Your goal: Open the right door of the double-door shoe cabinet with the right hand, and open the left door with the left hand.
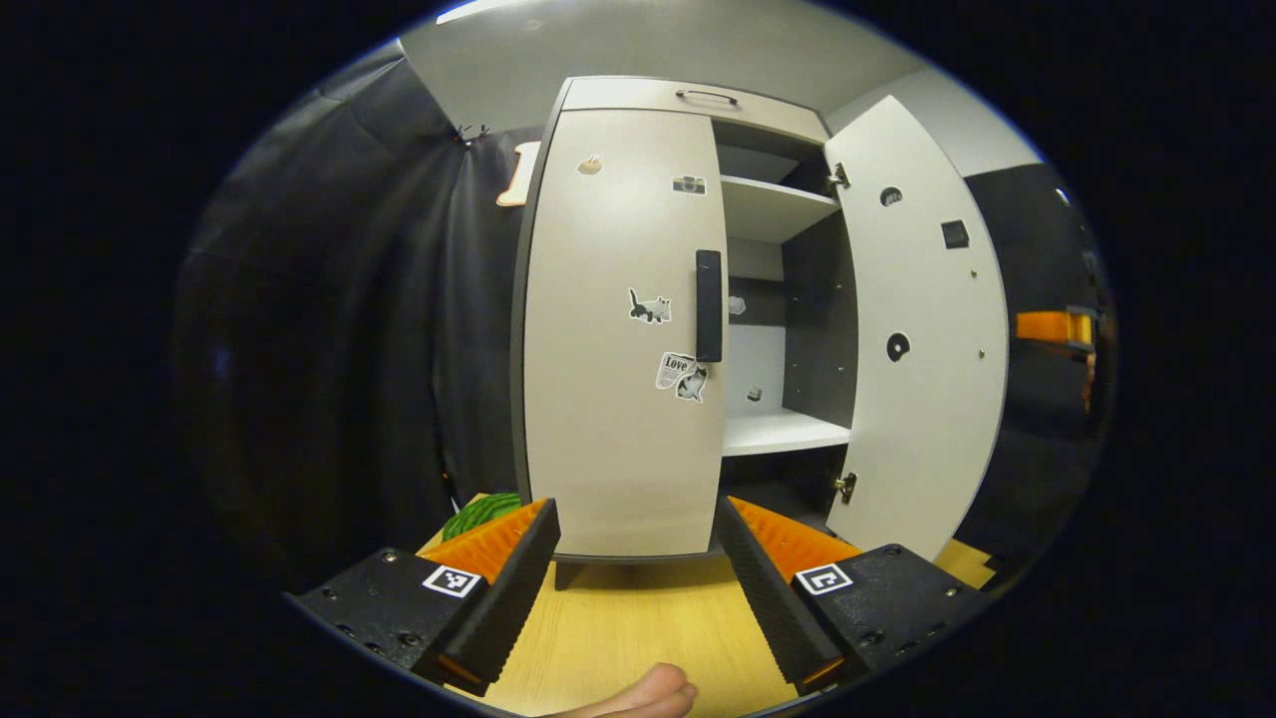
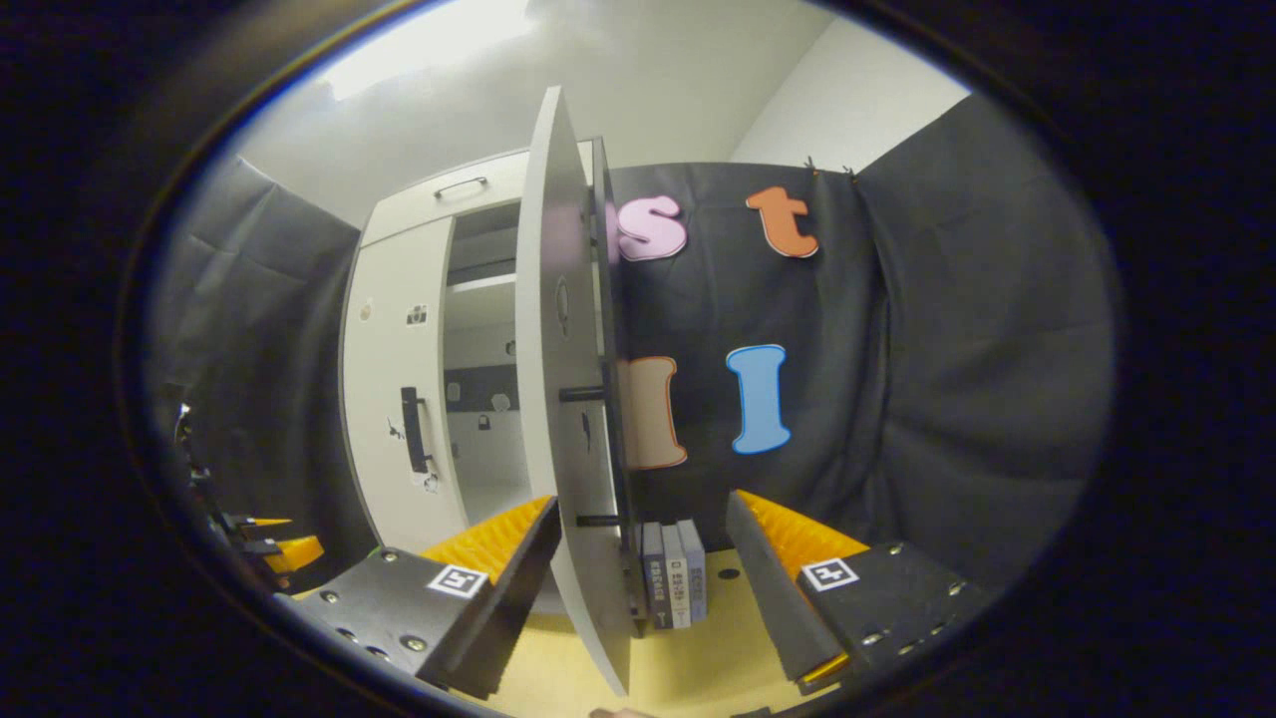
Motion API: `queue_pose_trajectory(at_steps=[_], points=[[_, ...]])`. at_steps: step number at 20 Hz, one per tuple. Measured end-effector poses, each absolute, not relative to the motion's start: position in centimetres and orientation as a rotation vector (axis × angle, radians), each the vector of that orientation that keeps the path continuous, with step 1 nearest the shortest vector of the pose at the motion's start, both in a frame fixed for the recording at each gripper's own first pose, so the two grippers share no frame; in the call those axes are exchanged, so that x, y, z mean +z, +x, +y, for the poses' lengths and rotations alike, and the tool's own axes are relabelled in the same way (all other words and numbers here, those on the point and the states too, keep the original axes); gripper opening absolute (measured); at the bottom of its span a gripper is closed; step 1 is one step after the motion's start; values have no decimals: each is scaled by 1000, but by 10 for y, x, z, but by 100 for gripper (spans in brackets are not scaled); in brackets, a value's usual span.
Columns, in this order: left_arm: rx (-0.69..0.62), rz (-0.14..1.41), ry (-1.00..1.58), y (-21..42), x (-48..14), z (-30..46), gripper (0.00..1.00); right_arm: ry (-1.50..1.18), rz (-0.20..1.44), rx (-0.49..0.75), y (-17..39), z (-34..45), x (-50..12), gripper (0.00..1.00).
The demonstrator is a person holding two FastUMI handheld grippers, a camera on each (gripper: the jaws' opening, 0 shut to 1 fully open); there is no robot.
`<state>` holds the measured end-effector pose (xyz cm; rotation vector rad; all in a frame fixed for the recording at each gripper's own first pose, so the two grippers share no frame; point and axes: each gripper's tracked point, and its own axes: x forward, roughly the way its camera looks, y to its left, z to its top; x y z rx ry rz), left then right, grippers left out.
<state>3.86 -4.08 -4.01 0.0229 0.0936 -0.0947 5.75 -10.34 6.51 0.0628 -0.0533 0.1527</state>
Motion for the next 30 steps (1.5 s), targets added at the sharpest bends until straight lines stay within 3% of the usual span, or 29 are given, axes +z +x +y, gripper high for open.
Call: queue_pose_trajectory(at_steps=[7,14,19,22,24,30], points=[[-117,74,12,93,-12,-65,99,52,-38,46,-20,-107,19,100],[-136,-45,60,164,61,-106,98,66,-87,113,-80,-87,-5,97],[-89,4,51,211,72,-132,99,49,-135,73,-121,-103,-10,100],[-44,18,50,240,70,-133,98,46,-160,37,-137,-112,-17,96],[-16,13,93,254,71,-133,98,29,-166,13,-142,-115,-23,100],[23,0,167,274,73,-137,95,70,-123,55,-138,-109,-44,97]])
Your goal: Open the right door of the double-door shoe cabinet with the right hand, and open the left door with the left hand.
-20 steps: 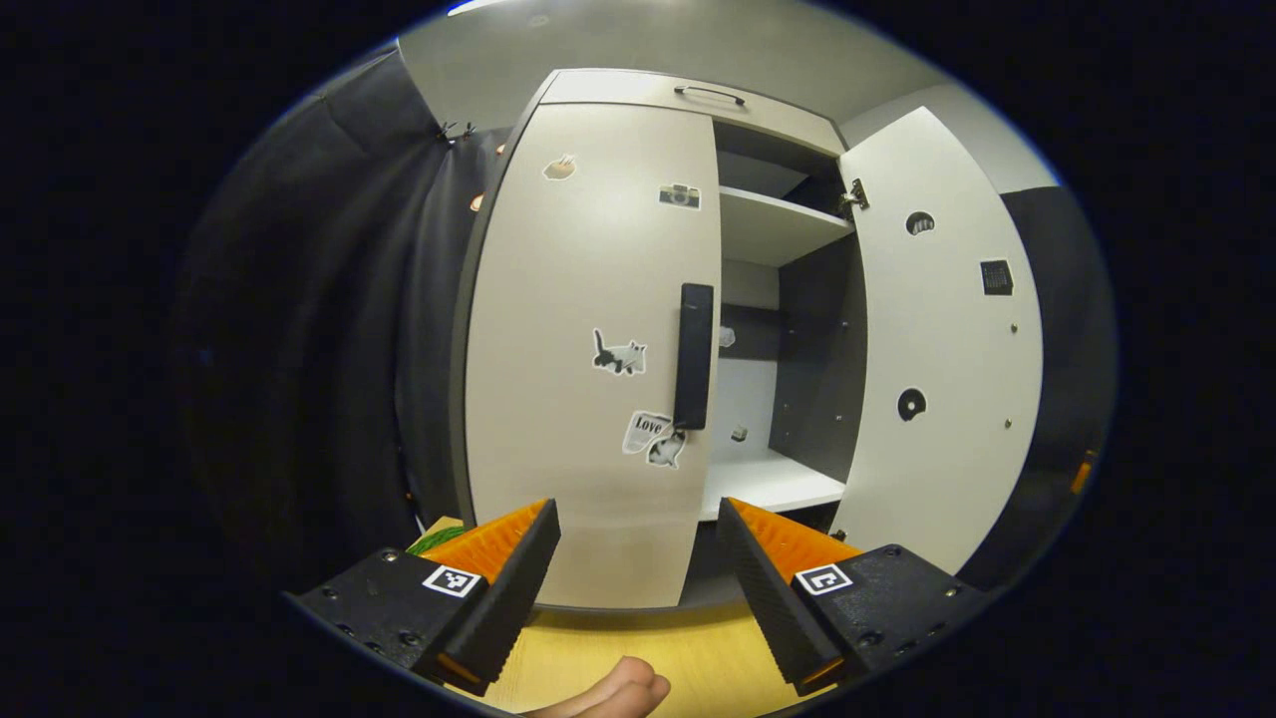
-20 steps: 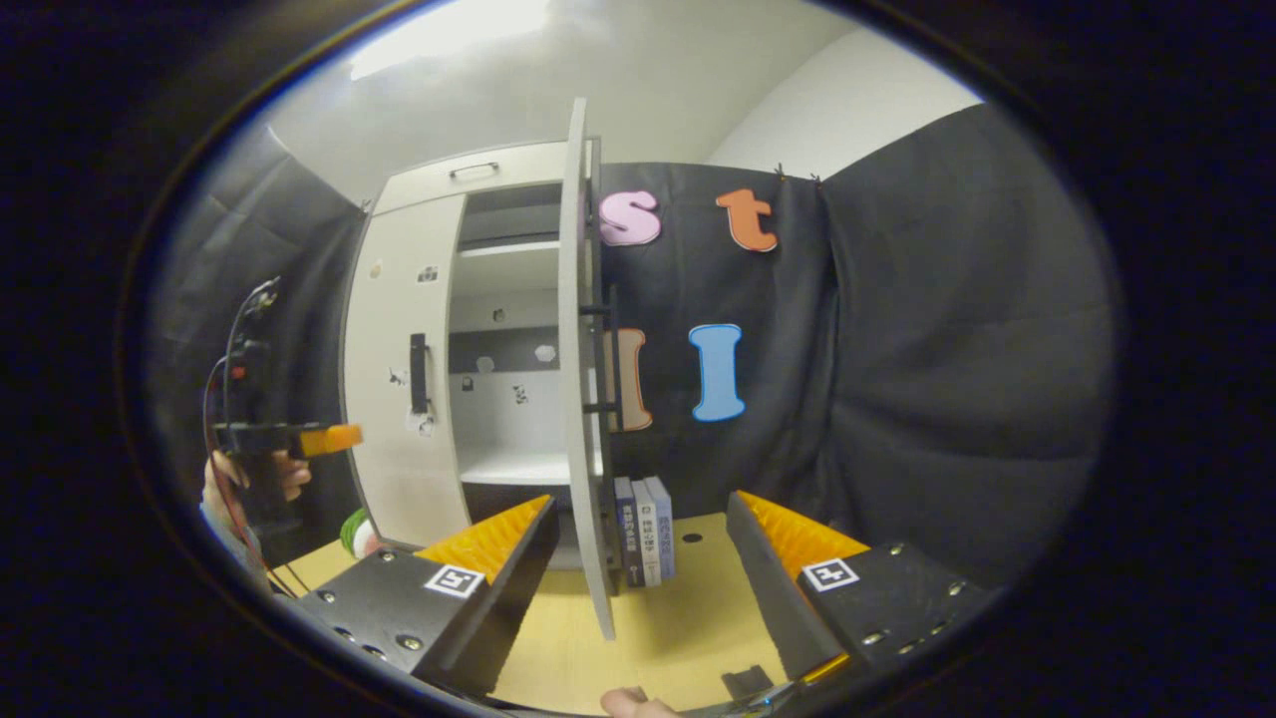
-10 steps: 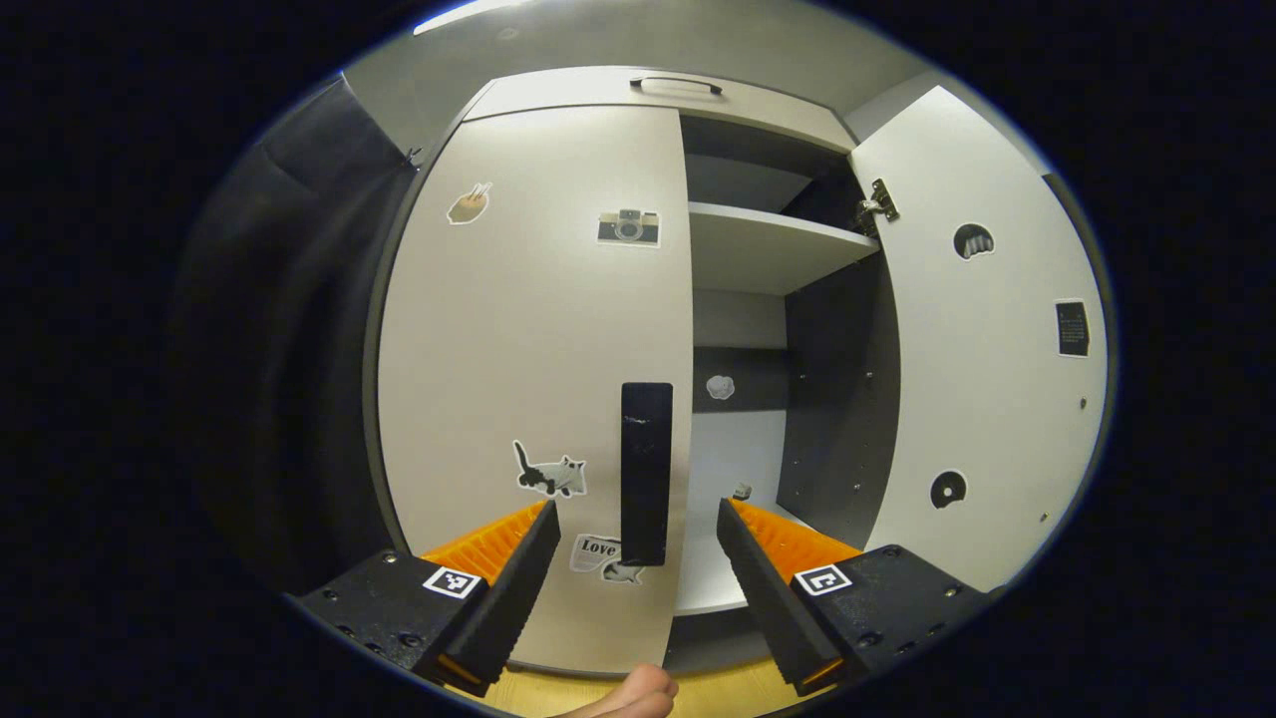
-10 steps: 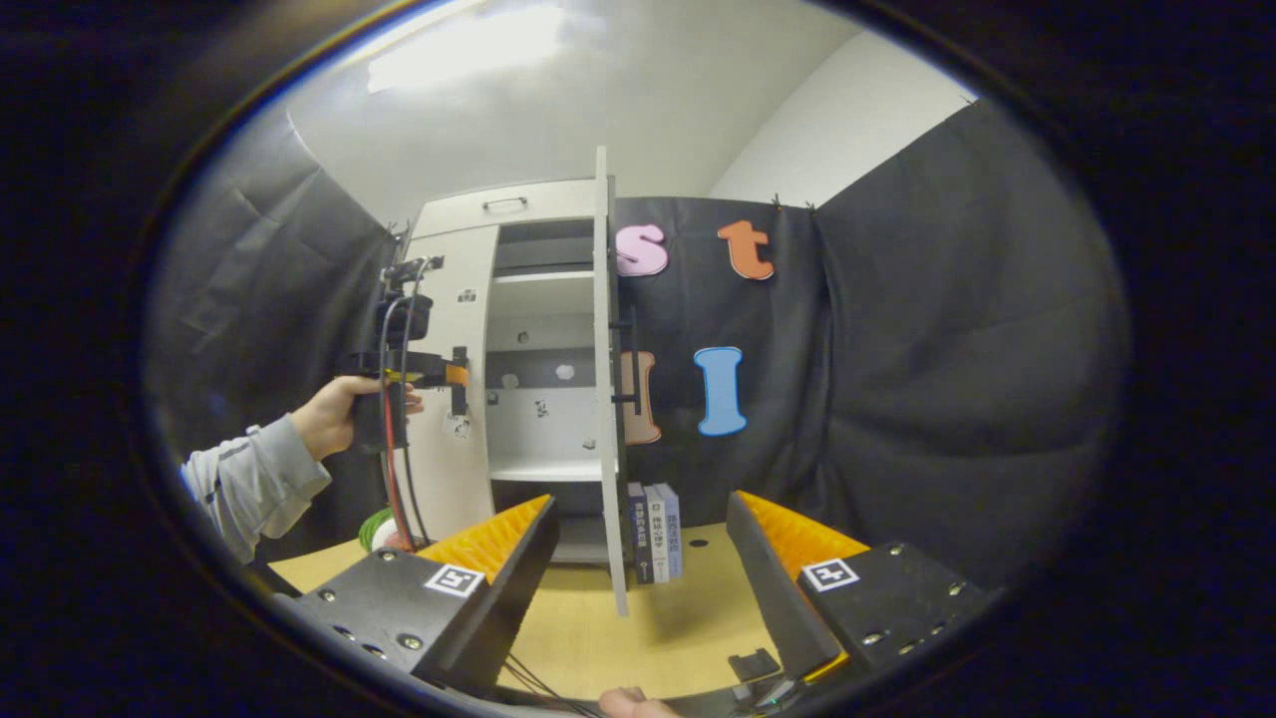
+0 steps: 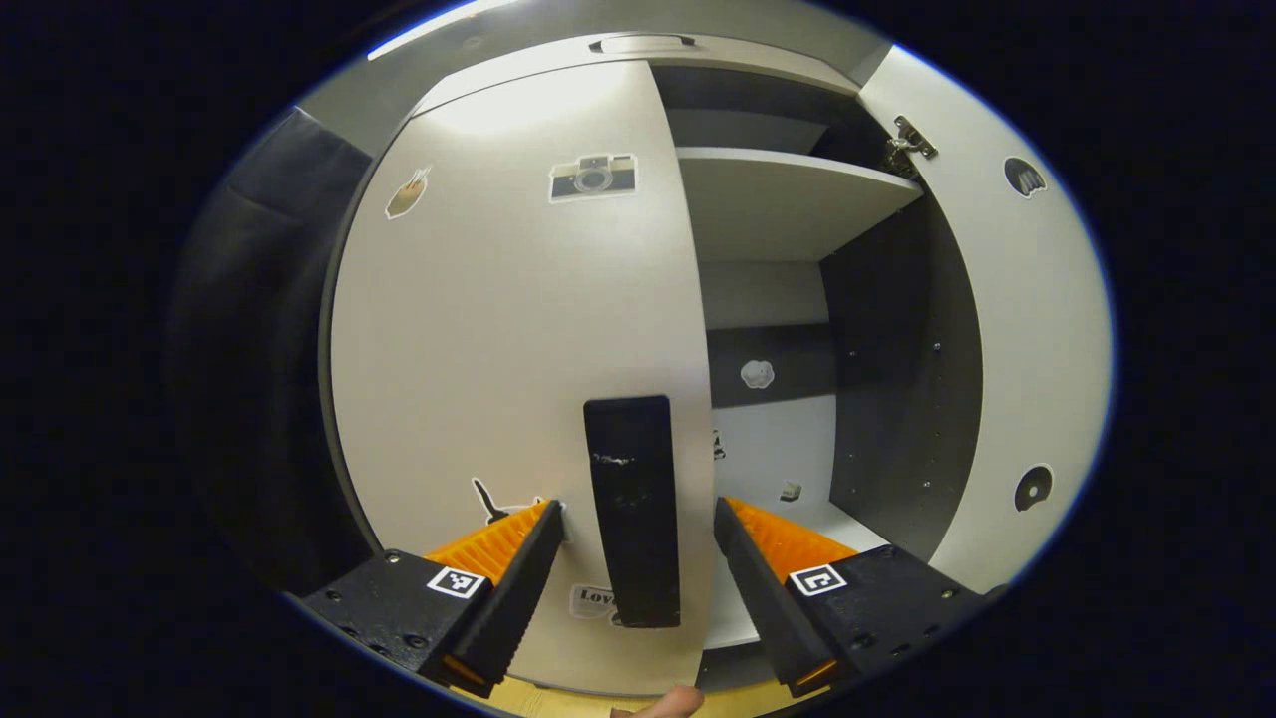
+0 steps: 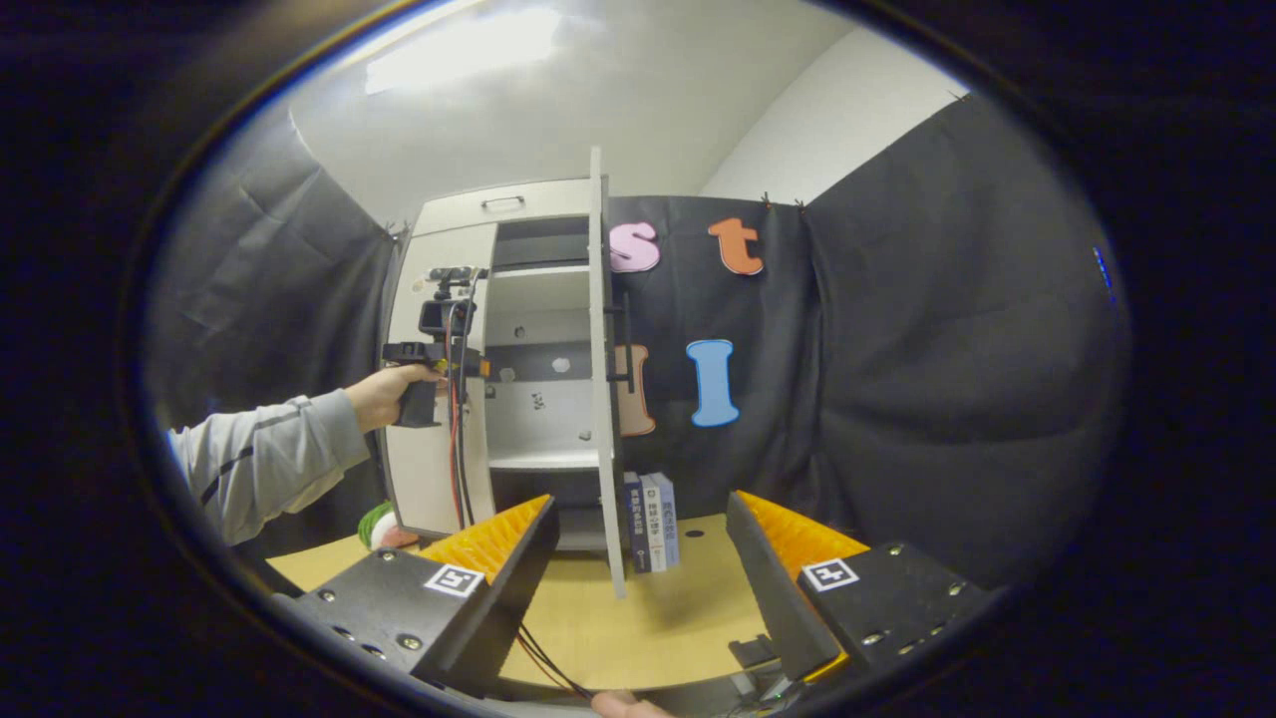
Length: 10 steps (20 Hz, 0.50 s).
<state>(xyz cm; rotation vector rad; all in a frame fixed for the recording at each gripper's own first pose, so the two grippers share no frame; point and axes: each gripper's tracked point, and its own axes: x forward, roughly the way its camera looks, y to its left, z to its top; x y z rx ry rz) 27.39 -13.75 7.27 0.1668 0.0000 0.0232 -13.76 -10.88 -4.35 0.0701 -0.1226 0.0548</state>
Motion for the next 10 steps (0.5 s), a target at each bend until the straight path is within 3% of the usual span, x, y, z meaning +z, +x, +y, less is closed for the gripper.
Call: queue_pose_trajectory(at_steps=[2,5,8,9,10], points=[[28,9,201,272,71,-142,87,80,-113,33,-135,-118,-46,100],[30,16,201,273,72,-146,63,100,-112,23,-137,-125,-47,100],[-18,-12,110,270,76,-143,59,121,-113,12,-140,-134,-48,100],[-23,-24,60,267,81,-137,53,124,-112,9,-141,-134,-48,100],[-42,-14,46,269,75,-138,41,128,-112,6,-141,-135,-48,100]])
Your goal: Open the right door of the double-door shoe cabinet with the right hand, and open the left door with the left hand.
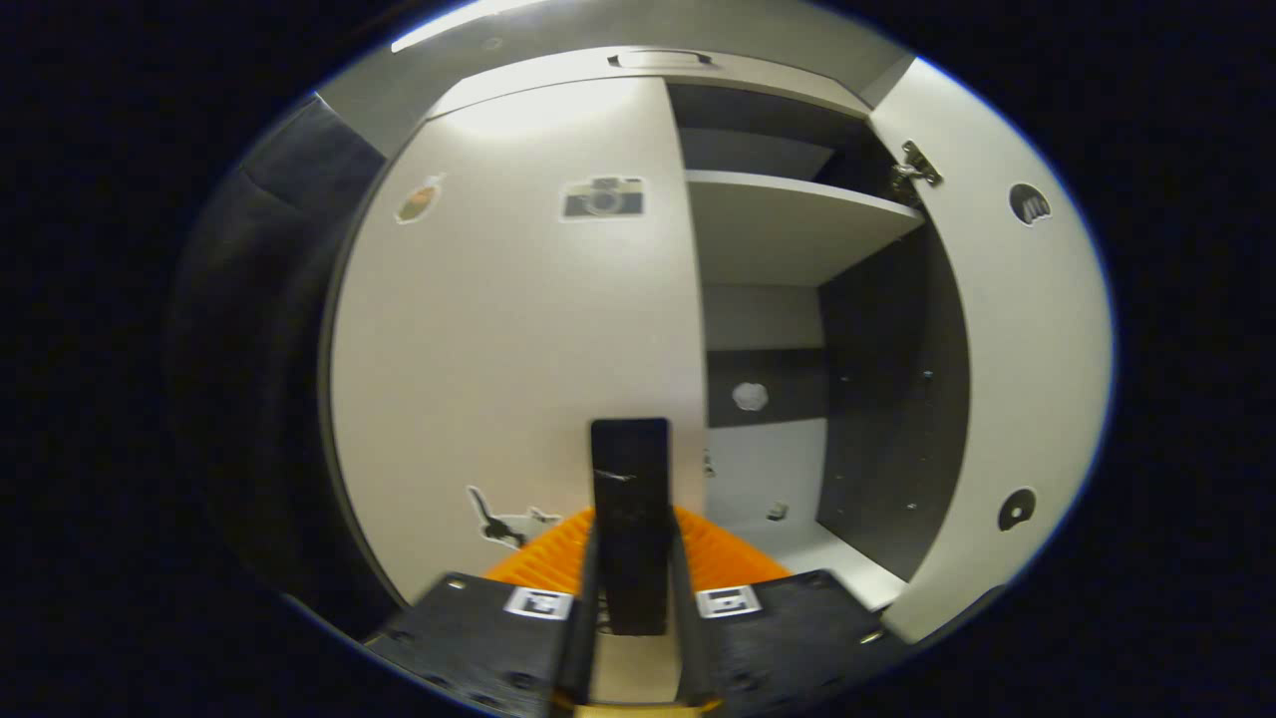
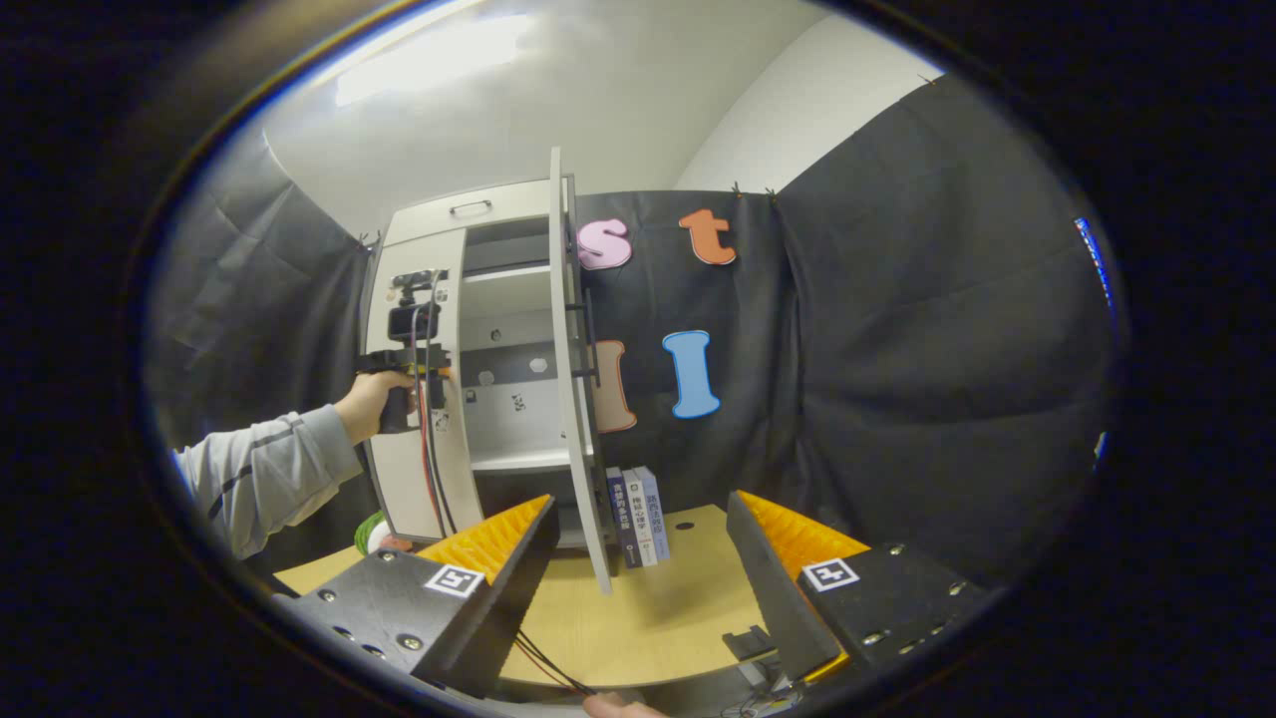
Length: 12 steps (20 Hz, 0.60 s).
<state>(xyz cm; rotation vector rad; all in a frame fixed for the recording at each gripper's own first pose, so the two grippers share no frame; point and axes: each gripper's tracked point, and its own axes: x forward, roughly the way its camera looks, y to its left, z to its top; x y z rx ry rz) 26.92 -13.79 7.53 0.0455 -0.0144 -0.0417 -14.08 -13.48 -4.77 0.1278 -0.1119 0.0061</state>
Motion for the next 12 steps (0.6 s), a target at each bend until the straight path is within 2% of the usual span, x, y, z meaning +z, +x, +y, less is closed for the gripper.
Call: queue_pose_trajectory(at_steps=[1,5,12], points=[[-48,-3,93,270,75,-135,29,133,-111,3,-140,-136,-47,100],[-66,63,89,268,71,-135,23,152,-99,13,-139,-131,-48,100],[-69,92,111,258,70,-132,23,105,-85,20,-132,-120,-48,100]])
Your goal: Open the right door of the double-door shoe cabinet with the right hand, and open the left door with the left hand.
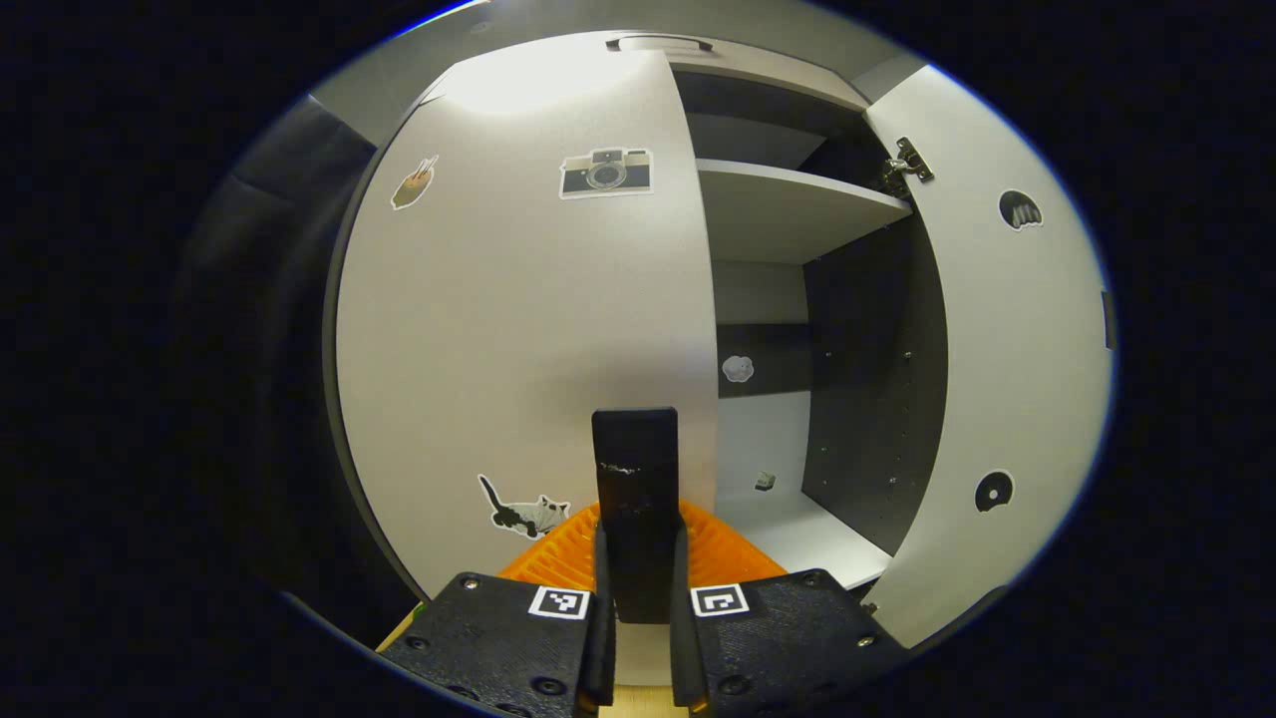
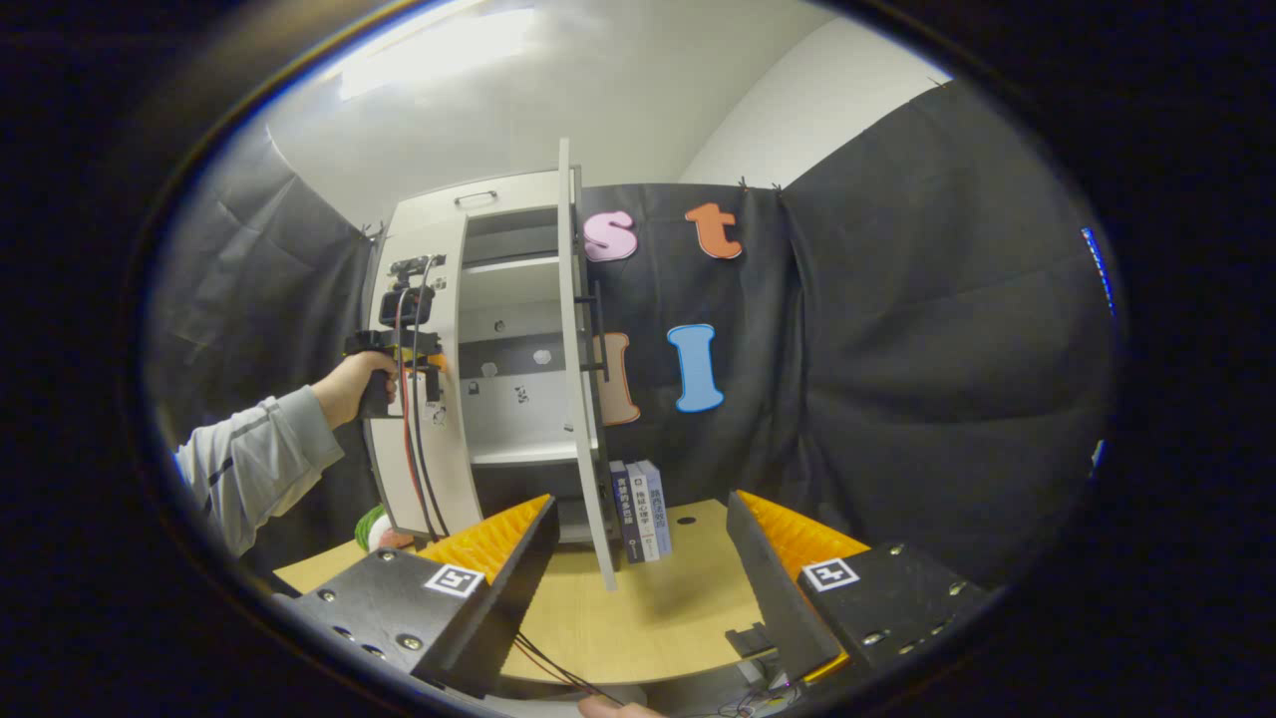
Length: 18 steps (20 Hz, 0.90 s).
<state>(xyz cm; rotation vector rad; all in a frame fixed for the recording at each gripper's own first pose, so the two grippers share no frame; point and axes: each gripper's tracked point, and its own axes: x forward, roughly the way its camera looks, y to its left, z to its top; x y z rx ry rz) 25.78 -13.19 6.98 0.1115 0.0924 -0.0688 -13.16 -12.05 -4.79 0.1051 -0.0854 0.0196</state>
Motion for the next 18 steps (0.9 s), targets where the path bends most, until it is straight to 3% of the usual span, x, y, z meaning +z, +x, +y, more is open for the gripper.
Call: queue_pose_trajectory(at_steps=[18], points=[[-194,88,132,248,71,-117,23,51,-63,57,-122,-73,-39,97]])
